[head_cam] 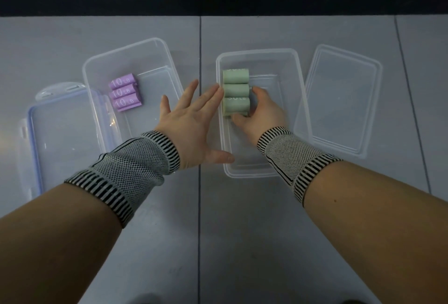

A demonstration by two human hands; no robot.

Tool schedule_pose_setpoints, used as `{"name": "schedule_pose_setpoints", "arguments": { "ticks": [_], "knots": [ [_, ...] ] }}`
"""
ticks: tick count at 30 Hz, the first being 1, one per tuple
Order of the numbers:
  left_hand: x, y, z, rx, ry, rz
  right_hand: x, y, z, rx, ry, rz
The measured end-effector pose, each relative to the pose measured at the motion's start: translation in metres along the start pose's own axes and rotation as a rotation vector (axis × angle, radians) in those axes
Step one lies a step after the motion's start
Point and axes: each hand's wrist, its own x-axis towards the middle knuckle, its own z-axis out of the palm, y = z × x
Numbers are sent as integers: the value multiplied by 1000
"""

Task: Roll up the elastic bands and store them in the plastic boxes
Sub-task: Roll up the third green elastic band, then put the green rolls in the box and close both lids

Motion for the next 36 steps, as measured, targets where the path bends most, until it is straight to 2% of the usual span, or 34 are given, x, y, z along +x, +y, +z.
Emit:
{"name": "schedule_pose_setpoints", "arguments": {
  "ticks": [9,14,19,22,24,26,31,36],
  "knots": [
    [-2,4,-3,17,-5,-17,-8,-9,-10,-21,29,-52],
    [-9,16,-9,-25,80,-9,-17,-14,-32,-43,62,-100],
    [-10,68,-27,-162,288,83,-35,4,-86,-81,241,-148],
    [-3,113,-40,-159,287,193,-46,44,-124,-181,364,-87],
    [6,139,-47,-110,270,240,-53,78,-143,-344,321,-22],
    [15,159,-50,-67,241,251,-61,110,-153,-481,177,47],
    [30,193,-36,92,125,267,-74,152,-153,-596,-87,97],
    [51,214,-19,127,19,212,-73,171,-153,-615,-89,122]
  ]
}}
